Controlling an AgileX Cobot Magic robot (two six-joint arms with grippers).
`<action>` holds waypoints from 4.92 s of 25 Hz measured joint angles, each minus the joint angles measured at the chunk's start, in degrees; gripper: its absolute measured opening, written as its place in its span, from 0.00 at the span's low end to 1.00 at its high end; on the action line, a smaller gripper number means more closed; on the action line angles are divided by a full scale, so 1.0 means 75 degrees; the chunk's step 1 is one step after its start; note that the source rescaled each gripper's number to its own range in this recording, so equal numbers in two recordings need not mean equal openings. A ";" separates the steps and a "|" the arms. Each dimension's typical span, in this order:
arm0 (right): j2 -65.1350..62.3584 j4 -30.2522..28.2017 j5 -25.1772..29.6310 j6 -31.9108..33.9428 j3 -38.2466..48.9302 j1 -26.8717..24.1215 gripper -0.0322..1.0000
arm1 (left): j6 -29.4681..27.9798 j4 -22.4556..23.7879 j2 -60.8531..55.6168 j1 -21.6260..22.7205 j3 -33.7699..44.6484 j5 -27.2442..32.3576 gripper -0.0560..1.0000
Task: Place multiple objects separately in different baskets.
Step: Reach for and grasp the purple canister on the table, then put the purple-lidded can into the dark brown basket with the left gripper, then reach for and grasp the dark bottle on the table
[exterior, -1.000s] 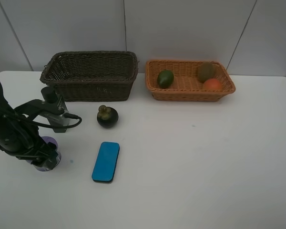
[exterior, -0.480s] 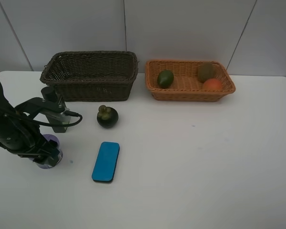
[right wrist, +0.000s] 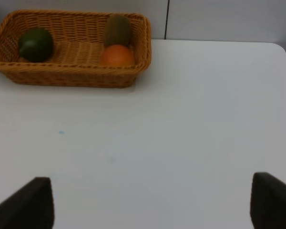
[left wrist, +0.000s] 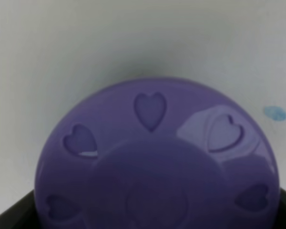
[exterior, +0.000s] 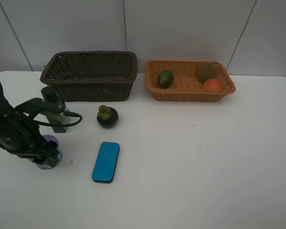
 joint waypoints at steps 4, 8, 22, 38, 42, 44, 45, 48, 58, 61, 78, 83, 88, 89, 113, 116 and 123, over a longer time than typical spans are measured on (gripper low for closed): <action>0.0000 0.0000 0.0000 0.0000 0.0000 0.0000 1.00 | 0.0000 -0.0037 -0.0303 0.0000 0.0000 0.0137 0.96; 0.0000 0.0007 0.0000 0.0000 0.0000 0.0000 1.00 | 0.0000 -0.0045 -0.0855 0.0000 0.0008 0.0208 0.96; 0.0000 0.0007 0.0000 0.0000 0.0000 0.0000 1.00 | 0.0028 -0.0045 -0.2656 0.0000 -0.0136 0.0862 0.96; 0.0000 0.0000 0.0000 0.0003 0.0000 0.0000 1.00 | 0.0247 -0.0045 -0.2541 0.0000 -0.2729 0.1811 0.96; 0.0000 0.0000 0.0000 0.0003 0.0000 0.0000 1.00 | 0.0254 0.0131 -0.1884 0.0000 -0.3506 0.1837 0.96; 0.0000 0.0000 0.0000 0.0003 0.0000 0.0000 1.00 | 0.0254 0.0131 -0.1404 0.0000 -0.3951 0.1837 0.96; 0.0000 0.0000 0.0000 0.0003 0.0000 0.0000 1.00 | 0.0254 0.0174 -0.1149 0.0000 -0.4212 0.1837 0.96; 0.0000 0.0000 0.0000 0.0003 0.0000 0.0000 1.00 | 0.0254 0.0270 -0.0401 0.0000 -0.5025 0.1830 0.96; 0.0000 0.0007 0.0000 0.0003 0.0000 0.0000 1.00 | 0.0254 0.0468 0.1991 0.0000 -0.7574 0.1831 0.96; 0.0000 0.0007 0.0000 0.0003 0.0000 0.0000 1.00 | 0.0254 0.0468 0.2494 0.0000 -0.8063 0.1831 0.96; 0.0000 0.0000 0.0000 0.0003 0.0000 0.0000 1.00 | 0.0470 0.0450 0.3438 0.0018 -0.8361 0.1500 0.98; 0.0000 0.0000 0.0000 0.0003 0.0000 0.0000 1.00 | 0.0381 0.0372 0.3438 0.0018 -0.8363 0.1544 1.00; 0.0000 0.0000 0.0000 0.0003 0.0000 0.0000 1.00 | 0.0370 0.0347 0.3438 0.0018 -0.8387 0.1544 1.00; 0.0000 0.0000 0.0000 0.0003 0.0000 0.0000 1.00 | 0.0370 0.0347 0.3438 0.0018 -0.8387 0.1544 1.00; 0.0000 0.0001 0.0000 0.0009 0.0000 0.0000 1.00 | -0.0542 0.0035 0.2009 0.0018 -0.8413 0.5910 1.00; 0.0000 0.0001 0.0000 0.0009 0.0000 0.0000 1.00 | -0.1586 0.0358 0.1797 0.0018 -0.8413 0.6386 1.00; 0.0000 0.0001 0.0000 0.0009 0.0000 0.0000 1.00 | -0.2915 0.0688 0.1480 0.0018 -0.7523 0.6400 1.00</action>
